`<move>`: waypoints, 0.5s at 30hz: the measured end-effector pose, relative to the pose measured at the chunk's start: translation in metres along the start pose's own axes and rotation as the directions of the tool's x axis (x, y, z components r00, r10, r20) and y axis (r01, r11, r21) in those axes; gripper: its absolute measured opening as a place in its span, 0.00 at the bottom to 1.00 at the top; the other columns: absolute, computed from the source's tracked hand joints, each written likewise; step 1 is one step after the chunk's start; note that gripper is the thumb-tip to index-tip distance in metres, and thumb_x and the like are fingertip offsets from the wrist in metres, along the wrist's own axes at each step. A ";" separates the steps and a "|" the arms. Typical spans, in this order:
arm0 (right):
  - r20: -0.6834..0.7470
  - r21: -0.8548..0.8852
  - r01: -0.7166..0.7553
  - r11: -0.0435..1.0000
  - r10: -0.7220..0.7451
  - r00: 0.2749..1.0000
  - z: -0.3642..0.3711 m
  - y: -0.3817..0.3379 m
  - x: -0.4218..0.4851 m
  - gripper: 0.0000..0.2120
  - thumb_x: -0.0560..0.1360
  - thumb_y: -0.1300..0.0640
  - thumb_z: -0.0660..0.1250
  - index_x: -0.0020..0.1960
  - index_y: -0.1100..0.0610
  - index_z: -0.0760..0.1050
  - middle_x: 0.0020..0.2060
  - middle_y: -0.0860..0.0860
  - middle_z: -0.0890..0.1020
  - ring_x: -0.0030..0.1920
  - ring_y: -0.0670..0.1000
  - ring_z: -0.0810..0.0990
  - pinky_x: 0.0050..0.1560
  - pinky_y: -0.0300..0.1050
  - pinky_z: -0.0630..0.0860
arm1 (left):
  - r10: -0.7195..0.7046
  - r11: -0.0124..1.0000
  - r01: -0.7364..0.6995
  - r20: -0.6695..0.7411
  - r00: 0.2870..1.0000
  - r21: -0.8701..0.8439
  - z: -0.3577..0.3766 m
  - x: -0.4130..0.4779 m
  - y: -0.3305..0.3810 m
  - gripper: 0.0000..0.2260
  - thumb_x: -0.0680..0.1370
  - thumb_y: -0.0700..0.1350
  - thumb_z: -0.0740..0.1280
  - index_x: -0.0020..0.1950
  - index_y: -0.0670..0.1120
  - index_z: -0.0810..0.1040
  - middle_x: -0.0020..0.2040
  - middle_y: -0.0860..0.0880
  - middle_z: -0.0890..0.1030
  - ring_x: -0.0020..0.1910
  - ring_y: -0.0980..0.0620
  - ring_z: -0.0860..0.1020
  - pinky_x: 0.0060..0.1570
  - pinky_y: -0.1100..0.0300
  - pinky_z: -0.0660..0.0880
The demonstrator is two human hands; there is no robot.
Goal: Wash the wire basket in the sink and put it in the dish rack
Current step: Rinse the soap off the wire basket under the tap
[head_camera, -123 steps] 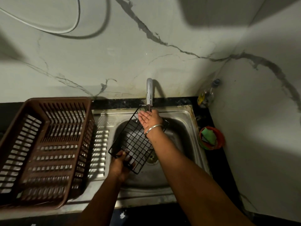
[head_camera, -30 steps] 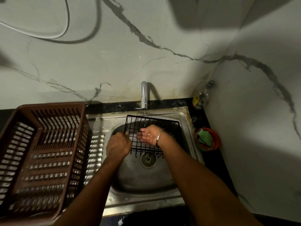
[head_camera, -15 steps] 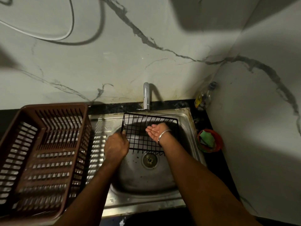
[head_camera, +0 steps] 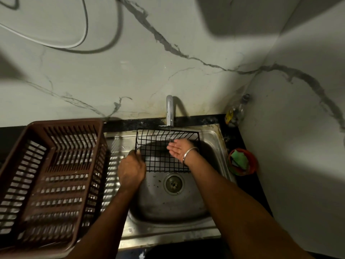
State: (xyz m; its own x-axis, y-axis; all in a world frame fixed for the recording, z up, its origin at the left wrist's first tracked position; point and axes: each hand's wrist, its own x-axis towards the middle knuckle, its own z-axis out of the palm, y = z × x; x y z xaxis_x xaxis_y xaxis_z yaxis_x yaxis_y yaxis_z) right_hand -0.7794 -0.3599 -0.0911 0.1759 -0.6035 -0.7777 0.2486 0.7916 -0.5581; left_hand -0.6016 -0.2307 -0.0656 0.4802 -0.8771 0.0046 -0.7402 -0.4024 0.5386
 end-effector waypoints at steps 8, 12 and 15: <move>-0.005 -0.321 -0.064 0.945 0.066 0.998 0.007 0.001 -0.009 0.16 0.86 0.55 0.54 0.63 0.60 0.77 0.59 0.57 0.84 0.53 0.54 0.85 0.50 0.47 0.78 | -0.026 1.000 0.026 -0.018 0.999 -0.012 0.003 0.005 0.001 0.19 0.89 0.52 0.55 0.54 0.41 0.80 0.38 0.48 0.76 0.37 0.45 0.78 0.41 0.53 0.75; -0.047 -0.314 -0.043 0.948 0.029 0.998 0.003 -0.003 -0.005 0.19 0.86 0.55 0.53 0.69 0.62 0.74 0.63 0.58 0.83 0.61 0.57 0.83 0.51 0.47 0.77 | -0.070 0.995 0.068 -0.017 0.997 -0.075 0.006 0.005 0.008 0.20 0.89 0.51 0.55 0.59 0.39 0.80 0.40 0.47 0.76 0.40 0.45 0.77 0.42 0.54 0.71; 0.033 -0.331 -0.024 0.943 0.037 0.999 0.008 -0.004 -0.009 0.12 0.85 0.55 0.57 0.62 0.58 0.76 0.60 0.59 0.84 0.53 0.54 0.86 0.43 0.42 0.78 | -0.092 0.993 0.091 -0.010 0.996 -0.069 0.011 0.007 0.009 0.19 0.89 0.50 0.55 0.60 0.39 0.79 0.40 0.48 0.75 0.41 0.47 0.75 0.44 0.54 0.70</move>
State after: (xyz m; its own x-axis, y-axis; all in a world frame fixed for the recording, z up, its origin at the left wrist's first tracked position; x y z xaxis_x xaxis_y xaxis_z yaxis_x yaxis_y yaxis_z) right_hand -0.7738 -0.3584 -0.0799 0.2159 -0.5768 -0.7878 -0.0855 0.7926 -0.6038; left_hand -0.6103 -0.2435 -0.0695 0.5511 -0.8337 -0.0368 -0.6589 -0.4617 0.5939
